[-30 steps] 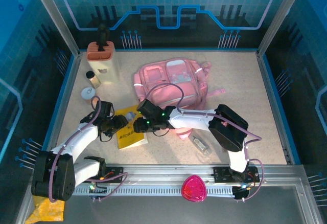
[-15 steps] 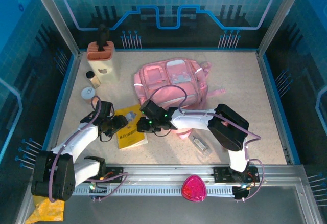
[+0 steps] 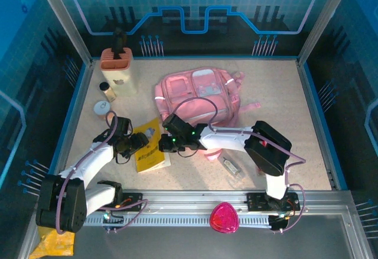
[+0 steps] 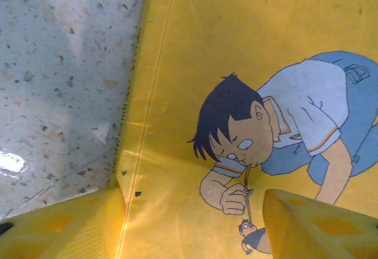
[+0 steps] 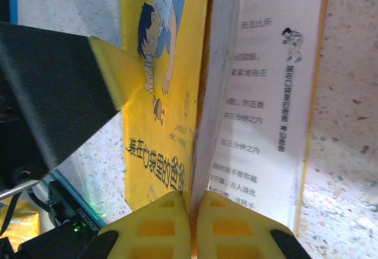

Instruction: Pack the student bag

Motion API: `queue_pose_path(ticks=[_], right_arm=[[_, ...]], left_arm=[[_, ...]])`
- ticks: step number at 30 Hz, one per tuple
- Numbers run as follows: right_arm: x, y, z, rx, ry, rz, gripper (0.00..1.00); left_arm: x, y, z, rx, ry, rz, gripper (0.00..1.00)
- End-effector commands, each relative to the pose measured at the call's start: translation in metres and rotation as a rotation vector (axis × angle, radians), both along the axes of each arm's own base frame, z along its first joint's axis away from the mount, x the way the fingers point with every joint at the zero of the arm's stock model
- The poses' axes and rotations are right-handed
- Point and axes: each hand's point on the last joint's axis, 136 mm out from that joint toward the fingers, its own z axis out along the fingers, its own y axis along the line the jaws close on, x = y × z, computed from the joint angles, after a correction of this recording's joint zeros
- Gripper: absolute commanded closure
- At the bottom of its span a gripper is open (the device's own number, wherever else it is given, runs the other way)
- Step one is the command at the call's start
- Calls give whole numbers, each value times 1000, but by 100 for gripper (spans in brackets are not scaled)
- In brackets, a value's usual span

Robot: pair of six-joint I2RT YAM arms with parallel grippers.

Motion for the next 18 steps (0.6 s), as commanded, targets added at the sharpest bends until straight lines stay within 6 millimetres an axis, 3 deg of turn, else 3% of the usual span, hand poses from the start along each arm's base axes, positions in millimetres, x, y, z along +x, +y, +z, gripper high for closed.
queue_pose_path(ticks=[1,6,10,18], right_arm=[[-2,9,30,100,-43,32,97],[-3,12,54,173,-74,42,100],[-5,14,80,233,-96,49,100],[-5,-6,149,319,-210,38,100]], left_arm=[[-5,5,9,35,21,2,34],[1,19,34,73,-22,28,29],[6,28,66,46,-97,64,25],[6,35,126,-119,-246,114,15]])
